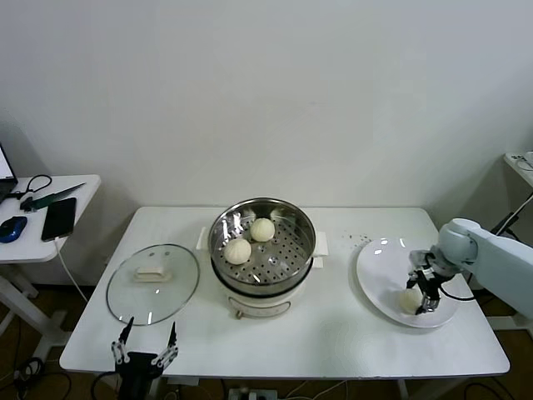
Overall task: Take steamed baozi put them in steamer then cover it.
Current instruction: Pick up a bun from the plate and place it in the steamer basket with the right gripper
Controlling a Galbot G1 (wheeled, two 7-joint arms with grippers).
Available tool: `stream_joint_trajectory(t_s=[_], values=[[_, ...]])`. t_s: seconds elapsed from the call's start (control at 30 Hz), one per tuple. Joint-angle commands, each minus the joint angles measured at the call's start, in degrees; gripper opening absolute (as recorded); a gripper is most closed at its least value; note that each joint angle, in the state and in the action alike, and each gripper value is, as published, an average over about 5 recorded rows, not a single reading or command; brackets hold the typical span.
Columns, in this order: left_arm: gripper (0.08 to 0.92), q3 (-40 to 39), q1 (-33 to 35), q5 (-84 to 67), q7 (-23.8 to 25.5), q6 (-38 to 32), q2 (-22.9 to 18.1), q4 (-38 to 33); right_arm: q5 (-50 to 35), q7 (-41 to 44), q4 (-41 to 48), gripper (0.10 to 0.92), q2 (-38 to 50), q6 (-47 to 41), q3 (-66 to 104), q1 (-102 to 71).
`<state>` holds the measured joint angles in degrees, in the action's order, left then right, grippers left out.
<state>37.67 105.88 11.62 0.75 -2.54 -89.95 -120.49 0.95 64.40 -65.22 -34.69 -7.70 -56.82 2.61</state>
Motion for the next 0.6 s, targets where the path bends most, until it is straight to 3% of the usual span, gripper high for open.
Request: stream_joint_trajectory(t_s=[0.03,0.37,0.6], values=[[0.823,-0.05,0.12,0.11,0.03,-0.14,0.06,0.07,-0.60,0.33,0.69,0.679,-1.07,5.35,-5.19,8.72],[0.823,-0.53,0.35,0.38,0.05,-0.12,0.14,0.14,7.52,3.97,-0.04,0.687,-13.35,32.53,-20.35,37.53],[0.823,-1.05,0.68,0.57,-0.01,-0.19,-0.16,0.36,6.21,4.42,-6.81,0.687,-22.61,38.75,-21.06,45.25]])
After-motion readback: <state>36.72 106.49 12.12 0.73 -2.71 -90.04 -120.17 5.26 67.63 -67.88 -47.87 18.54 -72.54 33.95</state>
